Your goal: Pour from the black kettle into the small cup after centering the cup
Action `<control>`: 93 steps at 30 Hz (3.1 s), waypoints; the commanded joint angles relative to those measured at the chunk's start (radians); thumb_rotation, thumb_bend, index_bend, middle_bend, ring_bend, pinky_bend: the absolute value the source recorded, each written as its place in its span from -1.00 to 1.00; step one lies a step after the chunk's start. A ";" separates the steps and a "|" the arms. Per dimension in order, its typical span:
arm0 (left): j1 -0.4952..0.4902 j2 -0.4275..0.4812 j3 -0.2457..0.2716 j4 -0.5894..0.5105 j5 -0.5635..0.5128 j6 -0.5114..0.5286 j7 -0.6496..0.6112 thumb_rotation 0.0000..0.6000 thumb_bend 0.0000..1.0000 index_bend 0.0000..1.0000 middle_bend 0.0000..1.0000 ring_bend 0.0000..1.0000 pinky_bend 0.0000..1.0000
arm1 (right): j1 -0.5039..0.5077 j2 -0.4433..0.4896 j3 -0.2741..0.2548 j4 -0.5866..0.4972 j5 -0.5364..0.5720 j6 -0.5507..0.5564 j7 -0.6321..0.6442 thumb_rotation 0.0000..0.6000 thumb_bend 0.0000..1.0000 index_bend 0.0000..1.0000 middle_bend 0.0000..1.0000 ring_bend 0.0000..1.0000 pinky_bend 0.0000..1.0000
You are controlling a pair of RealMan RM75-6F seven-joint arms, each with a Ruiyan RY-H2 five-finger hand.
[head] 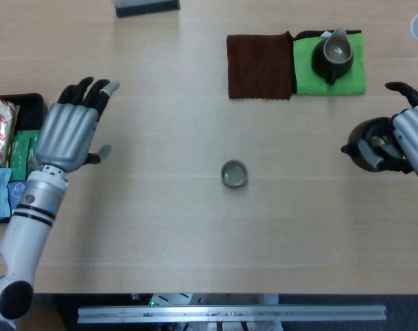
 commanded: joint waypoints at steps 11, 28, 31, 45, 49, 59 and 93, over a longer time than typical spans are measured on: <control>0.186 0.061 0.122 -0.002 0.246 0.145 -0.106 1.00 -0.56 -0.82 -0.75 -0.84 -0.71 | 0.053 -0.097 0.009 0.007 0.037 -0.059 -0.083 0.73 -0.23 1.00 0.99 1.00 -0.66; 0.291 0.098 0.161 -0.086 0.361 0.167 -0.072 1.00 -0.56 -0.80 -0.75 -0.84 -0.71 | 0.121 -0.238 0.009 0.034 0.071 -0.124 -0.176 0.77 -0.23 1.00 0.99 1.00 -0.66; 0.302 0.105 0.159 -0.095 0.382 0.171 -0.064 1.00 -0.55 -0.81 -0.75 -0.84 -0.71 | 0.134 -0.268 0.010 0.044 0.081 -0.137 -0.191 0.78 -0.23 1.00 0.99 1.00 -0.66; 0.342 0.137 0.138 -0.127 0.424 0.173 -0.072 1.00 -0.56 -0.80 -0.75 -0.84 -0.71 | 0.195 -0.396 0.030 0.127 0.171 -0.201 -0.269 0.81 -0.23 1.00 0.99 1.00 -0.66; 0.353 0.141 0.128 -0.128 0.422 0.170 -0.074 1.00 -0.56 -0.81 -0.75 -0.84 -0.71 | 0.216 -0.424 0.036 0.152 0.190 -0.220 -0.287 0.81 -0.23 1.00 0.99 1.00 -0.66; 0.374 0.147 0.112 -0.129 0.431 0.168 -0.087 1.00 -0.56 -0.80 -0.75 -0.84 -0.71 | 0.276 -0.468 0.056 0.192 0.246 -0.271 -0.355 0.83 -0.23 1.00 0.99 1.00 -0.66; 0.421 0.131 0.076 -0.106 0.457 0.155 -0.139 1.00 -0.56 -0.80 -0.75 -0.84 -0.71 | 0.440 -0.466 0.038 0.143 0.440 -0.314 -0.675 0.84 -0.23 1.00 0.99 1.00 -0.66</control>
